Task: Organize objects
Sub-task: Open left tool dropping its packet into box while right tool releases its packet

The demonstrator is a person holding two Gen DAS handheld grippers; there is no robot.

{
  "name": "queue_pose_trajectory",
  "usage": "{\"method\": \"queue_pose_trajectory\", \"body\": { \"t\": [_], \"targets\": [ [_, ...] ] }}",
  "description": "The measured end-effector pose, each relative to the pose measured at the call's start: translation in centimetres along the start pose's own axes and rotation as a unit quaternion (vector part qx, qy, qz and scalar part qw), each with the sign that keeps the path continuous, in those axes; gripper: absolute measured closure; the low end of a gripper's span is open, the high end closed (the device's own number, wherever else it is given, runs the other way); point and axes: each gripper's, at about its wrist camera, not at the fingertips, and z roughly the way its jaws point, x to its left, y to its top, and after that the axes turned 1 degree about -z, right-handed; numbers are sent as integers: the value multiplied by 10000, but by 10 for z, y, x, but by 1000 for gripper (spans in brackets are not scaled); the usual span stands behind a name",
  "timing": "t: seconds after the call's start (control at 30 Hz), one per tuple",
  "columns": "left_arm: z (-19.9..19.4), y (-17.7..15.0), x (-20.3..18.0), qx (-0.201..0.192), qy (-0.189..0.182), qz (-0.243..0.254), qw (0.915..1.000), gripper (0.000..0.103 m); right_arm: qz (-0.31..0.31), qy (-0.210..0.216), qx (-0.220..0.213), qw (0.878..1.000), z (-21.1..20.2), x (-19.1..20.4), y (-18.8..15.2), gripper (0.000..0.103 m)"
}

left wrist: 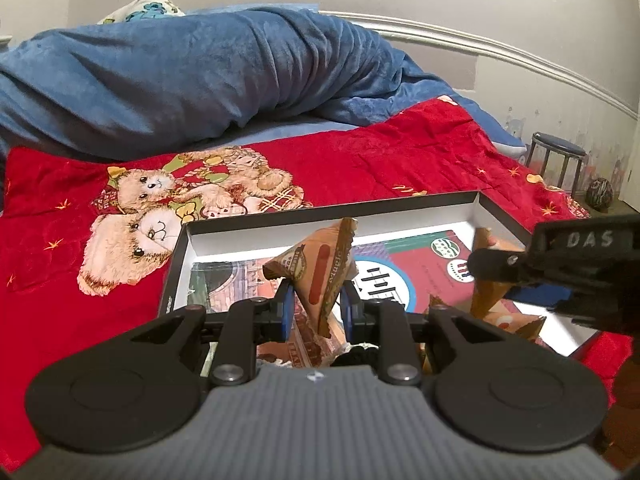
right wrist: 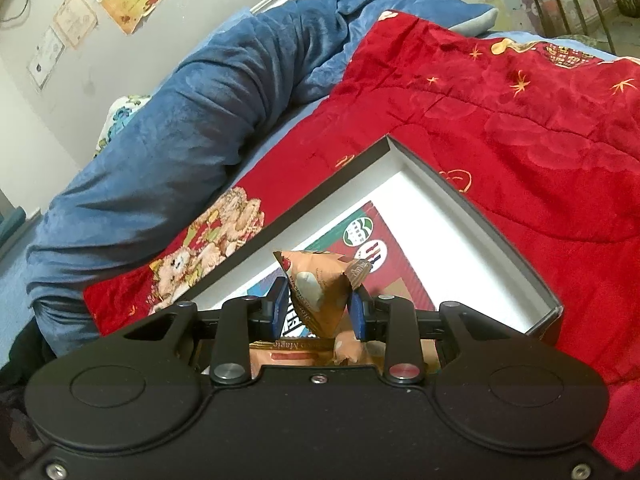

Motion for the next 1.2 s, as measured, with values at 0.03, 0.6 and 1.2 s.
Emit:
{"method": "queue_pose_trajectory", "body": {
  "t": [0.03,0.6,1.2],
  "targets": [
    [0,0,0,12,-31,-10,10000,75,-26,-27,2,10000,1,1,-1,72],
    [0,-3,-9,51,-240,135,9996,54,-381,-540,291,9974,11,12,-6,70],
    [-75,11,1,-443,-348,160,9983,14,-341,76,-183,9992,-63,38,-9,38]
  ]
}}
